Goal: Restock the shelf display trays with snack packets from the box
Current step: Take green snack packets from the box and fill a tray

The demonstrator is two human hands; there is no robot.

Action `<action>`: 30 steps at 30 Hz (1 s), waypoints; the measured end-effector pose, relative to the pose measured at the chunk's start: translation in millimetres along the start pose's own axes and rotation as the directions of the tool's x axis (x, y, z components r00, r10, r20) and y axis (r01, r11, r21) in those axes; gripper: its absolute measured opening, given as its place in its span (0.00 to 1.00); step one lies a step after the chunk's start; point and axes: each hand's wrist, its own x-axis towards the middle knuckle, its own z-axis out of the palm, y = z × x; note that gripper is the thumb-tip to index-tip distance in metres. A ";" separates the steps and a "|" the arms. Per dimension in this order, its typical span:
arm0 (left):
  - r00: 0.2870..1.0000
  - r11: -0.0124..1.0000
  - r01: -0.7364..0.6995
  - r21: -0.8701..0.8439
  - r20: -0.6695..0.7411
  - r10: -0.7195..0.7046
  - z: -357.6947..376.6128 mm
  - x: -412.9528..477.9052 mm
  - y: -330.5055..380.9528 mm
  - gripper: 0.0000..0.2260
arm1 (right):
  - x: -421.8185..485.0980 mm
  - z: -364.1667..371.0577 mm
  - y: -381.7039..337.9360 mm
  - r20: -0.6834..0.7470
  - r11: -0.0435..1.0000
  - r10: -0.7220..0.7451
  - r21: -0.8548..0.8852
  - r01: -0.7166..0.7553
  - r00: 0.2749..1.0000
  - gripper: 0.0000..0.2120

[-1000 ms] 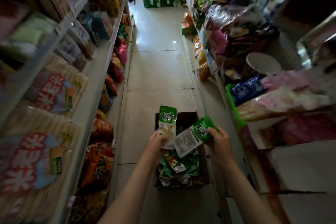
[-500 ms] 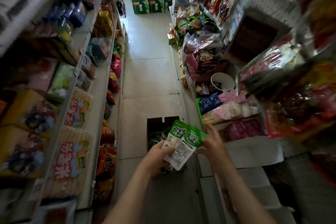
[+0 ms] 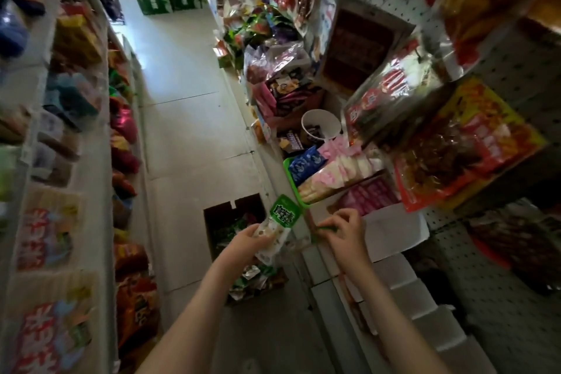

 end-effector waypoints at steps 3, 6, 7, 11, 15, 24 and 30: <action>0.997 0.996 -0.032 -0.082 -0.069 0.026 10.2 33.6 -8.6 0.16 | 14.2 -15.0 35.2 -0.044 0.994 0.100 -0.041 -0.102 0.994 0.06; 0.996 0.993 -0.043 -0.106 -0.079 0.034 21.6 67.9 -19.1 0.13 | 34.9 -37.1 73.8 -0.078 0.967 0.205 -0.140 -0.215 0.976 0.04; 0.995 0.992 -0.043 -0.114 -0.093 0.033 22.3 74.8 -20.9 0.13 | 42.7 -43.5 85.1 -0.084 0.948 0.213 -0.222 -0.227 0.973 0.06; 0.995 0.996 -0.039 -0.085 -0.094 0.031 40.6 115.1 -47.1 0.17 | 74.7 -58.6 147.0 -0.156 0.777 0.312 -0.526 -0.347 0.937 0.11; 0.995 0.997 -0.075 -0.026 -0.066 0.073 68.3 148.4 -60.6 0.19 | 100.8 -59.8 185.6 -0.168 0.682 0.324 -0.640 -0.353 0.931 0.09; 0.986 0.989 -0.143 -0.029 0.088 0.145 151.7 177.4 -69.9 0.07 | 140.5 -40.5 254.8 -0.144 0.553 0.407 -0.748 -0.369 0.902 0.21; 0.984 0.989 -0.145 -0.002 0.108 0.144 179.1 183.4 -74.1 0.07 | 144.0 -49.2 260.6 0.069 0.533 0.554 -0.795 -0.290 0.830 0.21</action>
